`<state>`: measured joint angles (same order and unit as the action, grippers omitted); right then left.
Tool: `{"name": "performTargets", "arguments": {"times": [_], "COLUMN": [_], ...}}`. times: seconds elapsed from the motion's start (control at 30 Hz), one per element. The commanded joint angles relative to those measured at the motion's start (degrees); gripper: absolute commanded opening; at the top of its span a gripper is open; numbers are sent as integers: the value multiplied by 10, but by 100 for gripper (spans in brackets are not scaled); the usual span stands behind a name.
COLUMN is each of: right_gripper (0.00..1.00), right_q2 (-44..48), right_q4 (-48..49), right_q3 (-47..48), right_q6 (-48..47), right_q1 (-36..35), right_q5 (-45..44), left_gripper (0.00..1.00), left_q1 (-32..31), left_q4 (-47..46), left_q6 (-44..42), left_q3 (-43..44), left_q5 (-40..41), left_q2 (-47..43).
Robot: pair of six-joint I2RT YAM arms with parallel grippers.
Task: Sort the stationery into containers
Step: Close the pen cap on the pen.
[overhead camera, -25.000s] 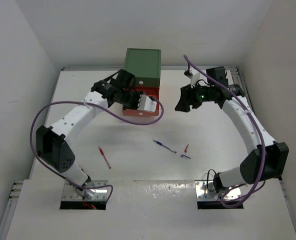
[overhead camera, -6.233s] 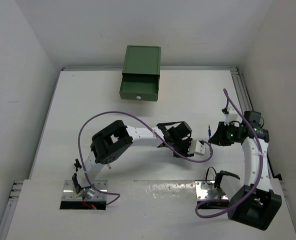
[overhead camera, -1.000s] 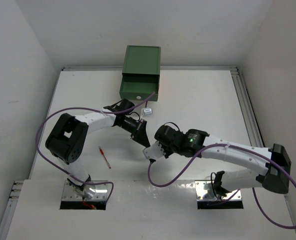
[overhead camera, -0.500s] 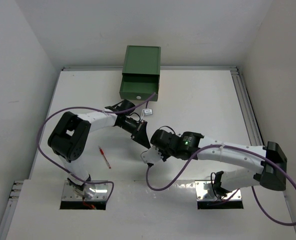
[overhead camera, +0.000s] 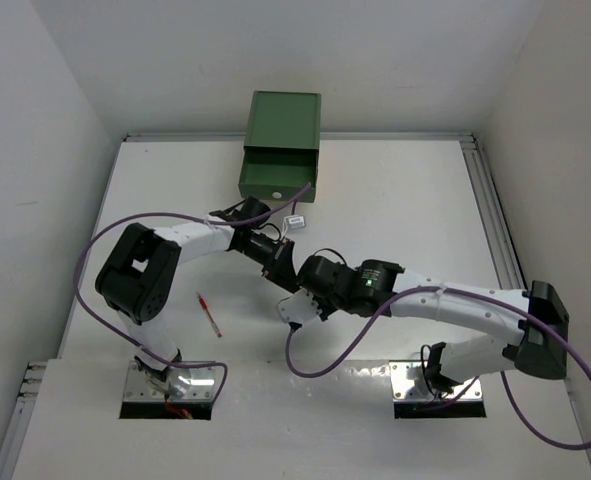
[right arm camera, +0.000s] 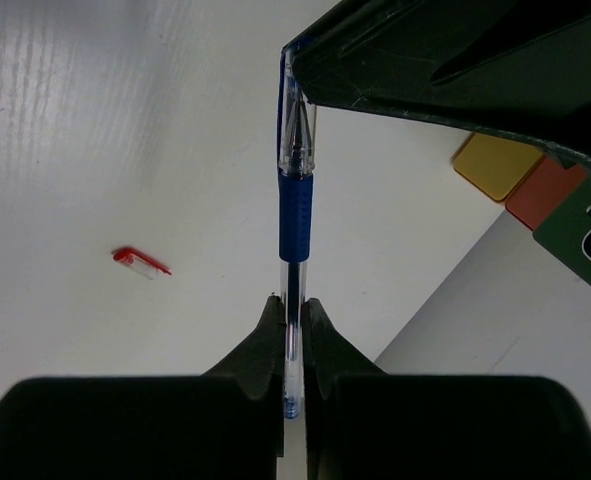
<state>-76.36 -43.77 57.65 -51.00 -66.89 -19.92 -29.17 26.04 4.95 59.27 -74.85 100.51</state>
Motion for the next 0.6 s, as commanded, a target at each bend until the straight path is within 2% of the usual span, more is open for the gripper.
{"name": "performTargets", "arguments": {"times": [0.0,0.57], "right_gripper": [0,0], "right_q2": [-5,-20], "right_q4": [8,-6], "right_q3": [38,61], "right_q6": [15,26], "right_q1": [-10,-33], "right_q5": [29,63], "left_gripper": [0,0], "left_q1": [4,7], "left_q4": [-12,-29], "left_q6": [-8,3], "left_q3": [31,47], "left_q5": [-16,-16], "left_q2": [-4,0]}}
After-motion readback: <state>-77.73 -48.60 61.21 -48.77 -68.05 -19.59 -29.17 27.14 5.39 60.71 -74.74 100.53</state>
